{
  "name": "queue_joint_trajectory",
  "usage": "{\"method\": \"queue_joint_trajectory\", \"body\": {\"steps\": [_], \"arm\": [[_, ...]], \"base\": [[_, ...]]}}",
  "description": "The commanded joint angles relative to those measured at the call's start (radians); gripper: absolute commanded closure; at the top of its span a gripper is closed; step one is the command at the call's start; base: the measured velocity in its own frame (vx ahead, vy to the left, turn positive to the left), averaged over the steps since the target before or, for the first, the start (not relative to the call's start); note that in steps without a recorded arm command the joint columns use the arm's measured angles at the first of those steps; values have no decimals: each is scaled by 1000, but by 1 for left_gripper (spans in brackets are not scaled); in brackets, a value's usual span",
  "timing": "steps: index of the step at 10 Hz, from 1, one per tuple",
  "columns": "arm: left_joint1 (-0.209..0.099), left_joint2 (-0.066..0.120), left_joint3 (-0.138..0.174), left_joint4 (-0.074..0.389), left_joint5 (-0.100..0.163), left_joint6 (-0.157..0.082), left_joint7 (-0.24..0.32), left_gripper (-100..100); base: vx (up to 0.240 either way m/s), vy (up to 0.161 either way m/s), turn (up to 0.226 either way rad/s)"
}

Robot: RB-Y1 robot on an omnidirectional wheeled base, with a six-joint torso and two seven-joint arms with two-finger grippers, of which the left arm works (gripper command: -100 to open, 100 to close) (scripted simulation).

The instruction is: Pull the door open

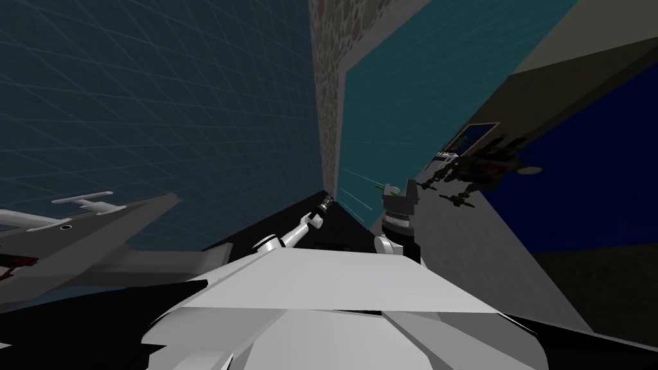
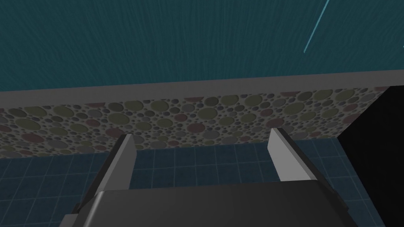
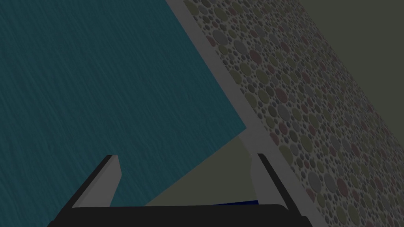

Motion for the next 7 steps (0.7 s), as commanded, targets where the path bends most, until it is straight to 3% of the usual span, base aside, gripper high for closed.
{"method": "queue_joint_trajectory", "body": {"steps": [1, 5, 7], "arm": [[-6, 12, -13, -1, 1, -2, 20, -100], [-16, 29, -33, -2, 3, -5, 48, -100], [-19, 34, -39, -2, 3, -6, 58, -100]], "base": [[81, -212, 42], [65, -201, -25], [53, -114, -216]]}}
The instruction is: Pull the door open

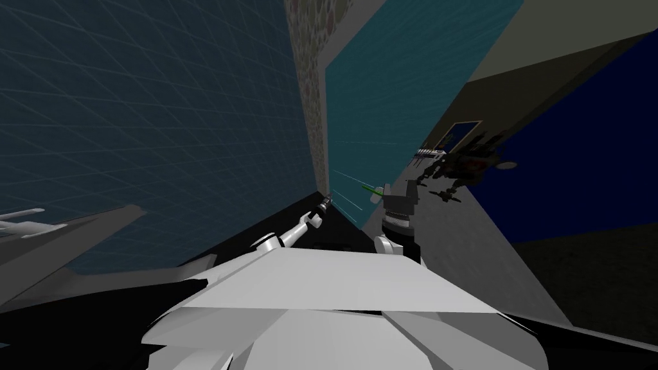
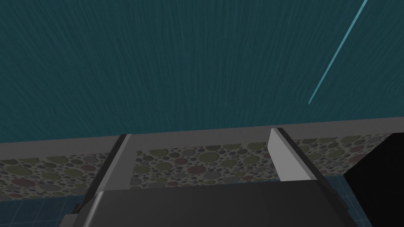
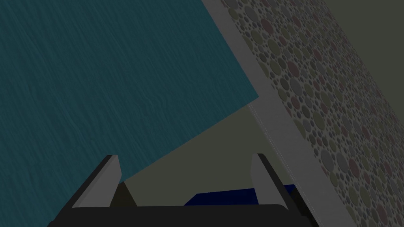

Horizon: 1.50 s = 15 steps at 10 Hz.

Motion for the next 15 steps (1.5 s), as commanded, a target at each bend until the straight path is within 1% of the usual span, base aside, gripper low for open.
{"method": "queue_joint_trajectory", "body": {"steps": [1, 5, 8, 15], "arm": [[-1, 2, -2, 0, 0, 0, 3, -100], [-1, 2, -2, 0, 0, 0, 3, -100], [-2, 4, -4, 0, 0, -1, 6, -100], [-2, 4, -4, 0, 0, -1, 6, -100]], "base": [[17, -3, -21], [4, 6, 13], [4, -25, -69], [2, 2, 4]]}}
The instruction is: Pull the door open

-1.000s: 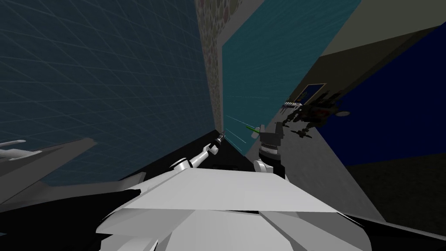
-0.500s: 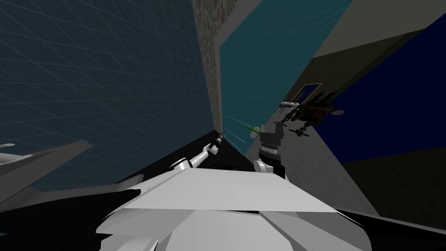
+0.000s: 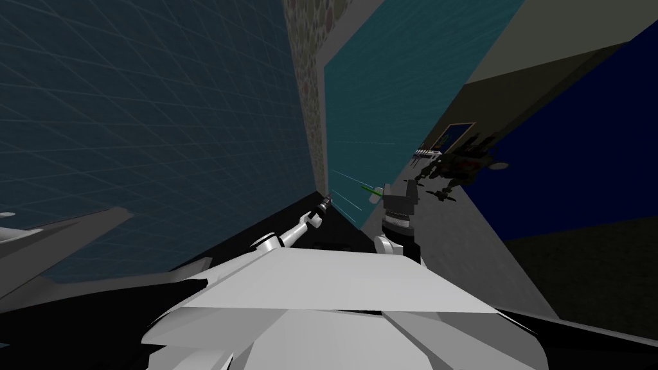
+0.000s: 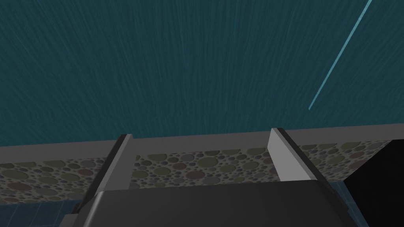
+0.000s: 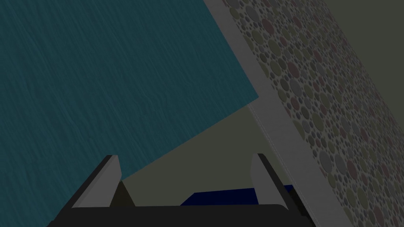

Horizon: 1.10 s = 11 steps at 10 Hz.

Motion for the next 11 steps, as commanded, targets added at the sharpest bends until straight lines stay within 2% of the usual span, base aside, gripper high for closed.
{"method": "queue_joint_trajectory", "body": {"steps": [1, 7, 11], "arm": [[2, -1, 1, 3, -2, 2, -6, -100], [12, -8, 10, 28, -17, 20, -42, -100], [24, -17, 16, 56, -38, 40, -78, -100]], "base": [[-40, 147, 69], [-53, 225, 47], [-89, 176, 60]]}}
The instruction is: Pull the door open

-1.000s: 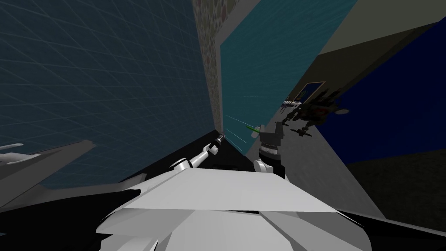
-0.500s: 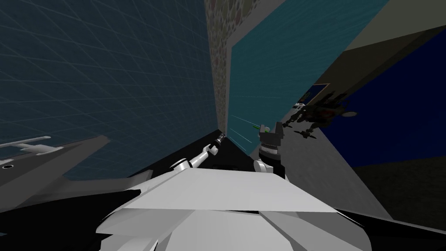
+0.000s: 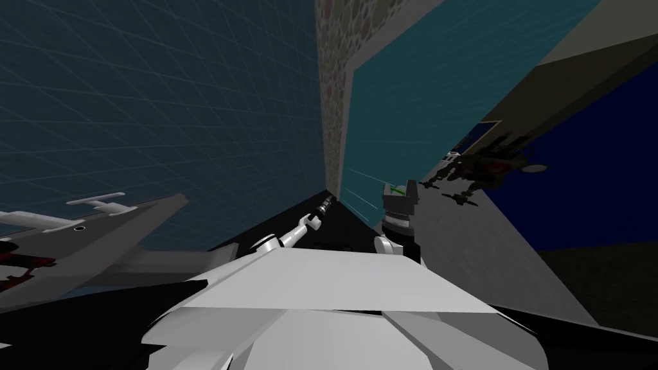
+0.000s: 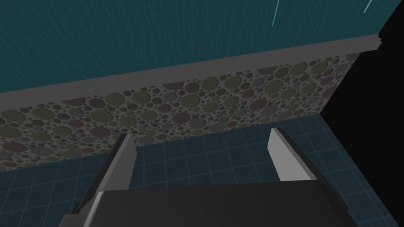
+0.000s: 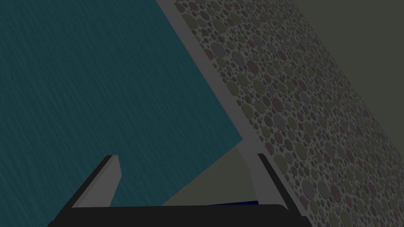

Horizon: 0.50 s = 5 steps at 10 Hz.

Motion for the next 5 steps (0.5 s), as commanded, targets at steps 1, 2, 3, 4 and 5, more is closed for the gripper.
{"method": "queue_joint_trajectory", "body": {"steps": [1, 2, 3, 4, 5], "arm": [[9, -6, 5, 9, -13, 16, -23, -100], [14, -12, 6, 19, -23, 24, -34, -100], [21, -31, 6, 35, -45, 39, -50, -100], [22, -42, 5, 37, -53, 42, -51, -100], [23, -49, 3, 36, -57, 43, -50, -100]], "base": [[-81, 166, 75], [-68, 137, 73], [-104, 109, 81], [-57, -28, 38], [12, -150, 1]]}}
